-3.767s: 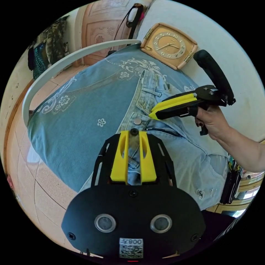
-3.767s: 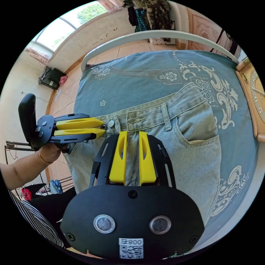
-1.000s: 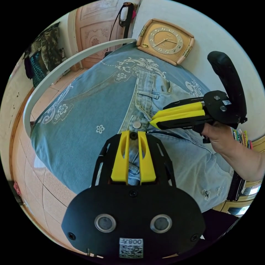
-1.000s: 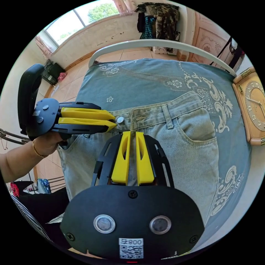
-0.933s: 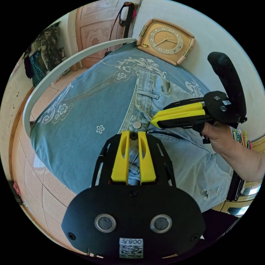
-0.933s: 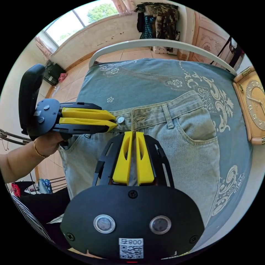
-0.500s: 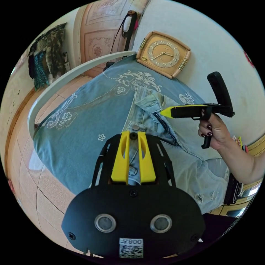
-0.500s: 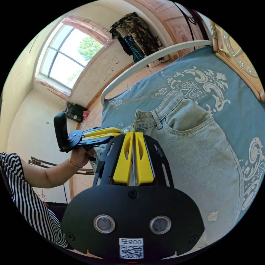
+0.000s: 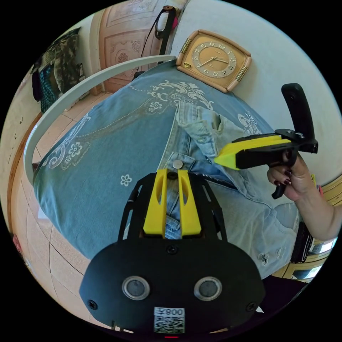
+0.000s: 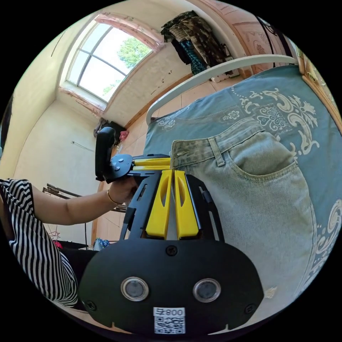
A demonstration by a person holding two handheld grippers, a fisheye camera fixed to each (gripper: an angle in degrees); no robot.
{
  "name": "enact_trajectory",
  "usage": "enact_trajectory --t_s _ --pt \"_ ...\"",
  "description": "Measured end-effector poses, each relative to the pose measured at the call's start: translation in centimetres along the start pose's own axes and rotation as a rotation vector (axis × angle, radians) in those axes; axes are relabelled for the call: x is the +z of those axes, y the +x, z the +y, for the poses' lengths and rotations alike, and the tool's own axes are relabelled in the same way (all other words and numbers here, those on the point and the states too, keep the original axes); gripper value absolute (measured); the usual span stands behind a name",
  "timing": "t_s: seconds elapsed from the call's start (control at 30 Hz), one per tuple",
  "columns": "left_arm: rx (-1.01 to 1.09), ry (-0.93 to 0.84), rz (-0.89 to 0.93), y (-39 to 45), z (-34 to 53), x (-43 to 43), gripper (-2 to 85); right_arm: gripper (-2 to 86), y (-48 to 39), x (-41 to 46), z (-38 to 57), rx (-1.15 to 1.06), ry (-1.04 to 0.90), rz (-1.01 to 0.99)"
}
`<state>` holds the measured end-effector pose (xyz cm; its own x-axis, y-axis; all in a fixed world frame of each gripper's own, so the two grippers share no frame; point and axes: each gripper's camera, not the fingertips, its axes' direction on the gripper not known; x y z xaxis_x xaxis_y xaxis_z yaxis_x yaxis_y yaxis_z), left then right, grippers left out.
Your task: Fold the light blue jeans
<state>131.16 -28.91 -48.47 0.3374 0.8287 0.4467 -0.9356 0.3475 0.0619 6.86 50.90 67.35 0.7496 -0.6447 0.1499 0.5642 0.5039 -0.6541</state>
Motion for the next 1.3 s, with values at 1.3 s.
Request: enact_trajectory --t_s 1.3 --pt "-0.077 0.011 0.032 -5.2 8.2 -4.0 0.2 2.5 2.9 4.0 -4.1 0.048 -0.086 0.165"
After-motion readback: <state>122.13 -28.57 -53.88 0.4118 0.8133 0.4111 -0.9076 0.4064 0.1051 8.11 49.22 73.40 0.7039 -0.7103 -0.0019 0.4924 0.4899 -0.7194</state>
